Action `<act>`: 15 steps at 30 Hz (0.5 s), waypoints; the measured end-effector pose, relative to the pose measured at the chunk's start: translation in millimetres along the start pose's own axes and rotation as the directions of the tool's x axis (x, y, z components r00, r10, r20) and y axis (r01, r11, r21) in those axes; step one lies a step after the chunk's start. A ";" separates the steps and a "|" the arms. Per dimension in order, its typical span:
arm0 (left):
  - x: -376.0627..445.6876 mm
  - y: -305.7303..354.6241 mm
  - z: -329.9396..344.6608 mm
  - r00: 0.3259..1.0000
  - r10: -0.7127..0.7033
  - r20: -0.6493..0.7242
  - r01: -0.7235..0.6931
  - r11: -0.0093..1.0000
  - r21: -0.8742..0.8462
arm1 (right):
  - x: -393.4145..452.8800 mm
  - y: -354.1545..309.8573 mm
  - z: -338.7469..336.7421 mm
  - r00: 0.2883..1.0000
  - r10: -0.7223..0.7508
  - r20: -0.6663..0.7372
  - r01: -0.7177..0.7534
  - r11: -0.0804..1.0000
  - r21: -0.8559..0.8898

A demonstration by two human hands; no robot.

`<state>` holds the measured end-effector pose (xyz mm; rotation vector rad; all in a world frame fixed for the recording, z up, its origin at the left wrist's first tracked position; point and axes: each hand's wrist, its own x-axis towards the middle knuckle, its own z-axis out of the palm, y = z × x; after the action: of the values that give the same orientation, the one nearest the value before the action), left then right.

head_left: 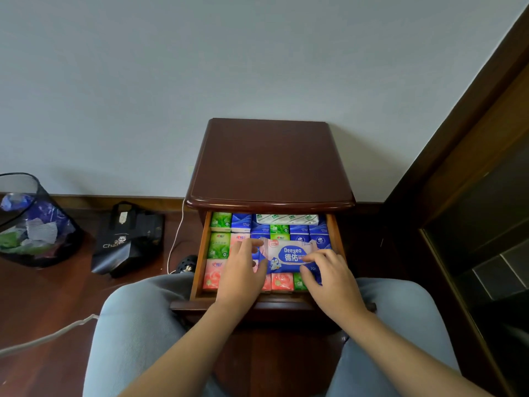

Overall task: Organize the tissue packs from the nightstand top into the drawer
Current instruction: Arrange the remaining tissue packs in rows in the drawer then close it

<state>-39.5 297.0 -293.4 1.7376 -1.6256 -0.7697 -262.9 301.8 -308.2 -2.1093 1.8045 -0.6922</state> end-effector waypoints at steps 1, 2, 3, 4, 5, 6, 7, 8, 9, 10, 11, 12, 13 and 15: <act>-9.0 -1.9 -3.4 0.997 0.072 -0.018 -0.071 0.997 0.034 | -7.6 -2.2 -1.8 1.000 -0.016 -0.026 0.016 1.000 0.014; -17.6 -4.0 -6.7 0.990 0.136 -0.028 -0.134 0.989 0.066 | -15.7 -3.9 -3.3 0.998 -0.034 -0.052 0.034 0.999 0.015; -25.9 -7.0 -9.5 0.982 0.185 -0.035 -0.181 0.979 0.096 | -24.3 -5.0 -4.3 0.996 -0.051 -0.076 0.051 0.999 0.005; -34.4 -10.6 -11.7 0.974 0.221 -0.042 -0.215 0.970 0.116 | -33.4 -5.5 -4.5 0.993 -0.067 -0.093 0.066 0.998 -0.012; -43.0 -14.9 -13.2 0.967 0.251 -0.050 -0.243 0.961 0.129 | -42.4 -5.9 -3.9 0.992 -0.079 -0.101 0.076 0.997 -0.034; -51.5 -20.3 -13.4 0.957 0.286 -0.059 -0.274 0.950 0.151 | -51.1 -6.1 -2.3 0.991 -0.087 -0.104 0.081 0.995 -0.055; -59.2 -26.7 -12.5 0.942 0.329 -0.066 -0.311 0.931 0.192 | -59.3 -6.4 0.2 0.990 -0.090 -0.106 0.083 0.994 -0.069; -65.8 -32.7 -10.9 0.926 0.372 -0.069 -0.345 0.905 0.248 | -66.1 -6.6 3.4 0.990 -0.094 -0.107 0.085 0.993 -0.082; -71.1 -38.1 -9.4 0.913 0.403 -0.067 -0.367 0.881 0.299 | -71.9 -6.7 7.2 0.989 -0.100 -0.109 0.090 0.991 -0.099; -74.5 -41.7 -8.2 0.906 0.418 -0.065 -0.376 0.865 0.332 | -76.2 -6.8 10.9 0.988 -0.108 -0.110 0.094 0.988 -0.119; -76.3 -43.6 -7.8 0.905 0.421 -0.061 -0.376 0.859 0.347 | -78.8 -7.0 14.1 0.988 -0.110 -0.111 0.094 0.986 -0.138; -77.5 -44.0 -7.9 0.907 0.417 -0.054 -0.373 0.858 0.354 | -80.7 -7.0 16.4 0.988 -0.107 -0.112 0.090 0.984 -0.153; -78.1 -43.7 -8.1 0.910 0.411 -0.047 -0.368 0.857 0.359 | -81.6 -6.7 17.9 0.988 -0.104 -0.115 0.085 0.983 -0.164; -79.7 -43.0 -8.7 0.915 0.400 -0.046 -0.358 0.861 0.360 | -82.3 -5.5 19.8 0.987 -0.099 -0.124 0.076 0.981 -0.180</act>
<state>-11.1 378.8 -321.5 1.5695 -2.0253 -0.1935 -256.5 381.6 -336.6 -2.3186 1.9138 -0.7358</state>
